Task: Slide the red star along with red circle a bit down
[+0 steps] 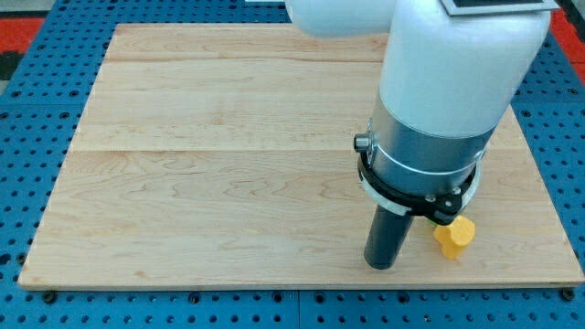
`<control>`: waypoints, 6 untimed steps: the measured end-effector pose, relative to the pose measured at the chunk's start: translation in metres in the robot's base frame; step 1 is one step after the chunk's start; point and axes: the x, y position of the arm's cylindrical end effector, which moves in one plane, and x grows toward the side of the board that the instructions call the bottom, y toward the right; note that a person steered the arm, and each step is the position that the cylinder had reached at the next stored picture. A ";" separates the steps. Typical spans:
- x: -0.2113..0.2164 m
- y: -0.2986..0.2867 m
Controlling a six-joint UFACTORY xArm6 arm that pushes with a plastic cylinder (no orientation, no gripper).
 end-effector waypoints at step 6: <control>0.023 0.012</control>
